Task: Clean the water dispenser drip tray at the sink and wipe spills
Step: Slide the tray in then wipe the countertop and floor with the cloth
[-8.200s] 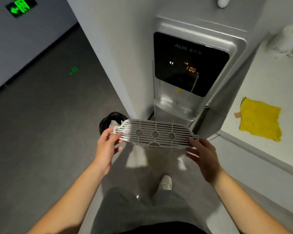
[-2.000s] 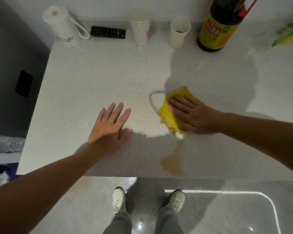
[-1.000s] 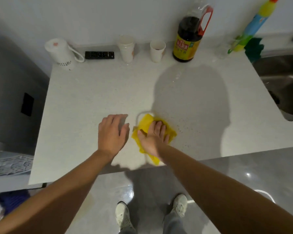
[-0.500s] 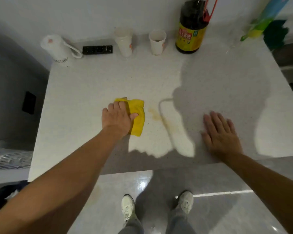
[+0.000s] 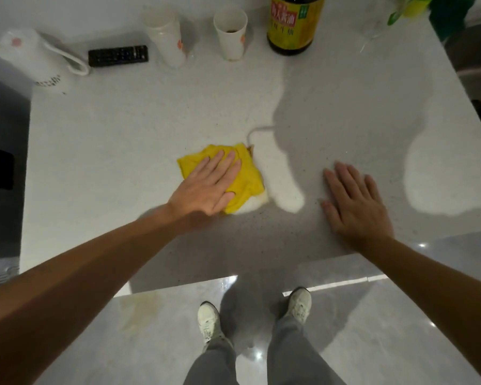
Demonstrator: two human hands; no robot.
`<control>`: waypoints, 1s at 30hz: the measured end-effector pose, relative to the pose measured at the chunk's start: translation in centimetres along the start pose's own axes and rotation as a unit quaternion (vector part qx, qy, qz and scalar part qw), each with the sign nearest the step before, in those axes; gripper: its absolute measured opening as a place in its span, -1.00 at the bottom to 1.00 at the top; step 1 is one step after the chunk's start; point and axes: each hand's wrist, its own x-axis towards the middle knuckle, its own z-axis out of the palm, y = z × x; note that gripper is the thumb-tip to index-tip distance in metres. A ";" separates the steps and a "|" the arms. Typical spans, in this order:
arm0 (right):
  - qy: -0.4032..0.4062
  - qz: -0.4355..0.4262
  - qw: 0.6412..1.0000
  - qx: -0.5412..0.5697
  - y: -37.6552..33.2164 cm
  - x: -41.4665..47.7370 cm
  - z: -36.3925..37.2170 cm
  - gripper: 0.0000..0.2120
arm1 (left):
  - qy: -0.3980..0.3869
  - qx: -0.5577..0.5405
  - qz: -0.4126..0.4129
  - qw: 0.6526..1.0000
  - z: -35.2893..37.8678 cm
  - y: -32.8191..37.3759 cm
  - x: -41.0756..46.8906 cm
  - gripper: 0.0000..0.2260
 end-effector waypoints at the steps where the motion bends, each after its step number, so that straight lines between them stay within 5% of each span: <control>1: 0.003 0.001 1.000 0.004 0.0 0.0 -0.1 -0.36 | -0.004 0.005 0.018 1.000 0.3 1.2 -0.7 -0.38; 5: 0.017 0.000 1.000 0.012 -0.2 -0.1 -0.3 -0.35 | 0.020 0.007 0.050 0.998 1.6 2.9 -5.5 -0.43; 13: 0.034 -0.001 0.999 0.033 0.4 0.0 0.5 -0.30 | -0.013 -0.052 -0.171 0.984 0.5 -1.2 -5.5 -0.23; 19: 0.052 -0.001 0.998 0.038 0.6 0.0 0.8 -0.38 | -0.036 0.012 -0.014 0.999 -1.7 -0.3 4.5 -0.23; 24: 0.075 0.001 0.996 0.057 0.4 0.0 0.6 -0.42 | -0.020 0.028 0.171 0.985 -0.1 5.9 2.0 -0.30; 30: 0.071 0.004 0.996 0.056 0.3 -0.1 0.6 -0.43 | -0.015 0.011 0.101 0.995 2.7 3.3 -8.5 -0.30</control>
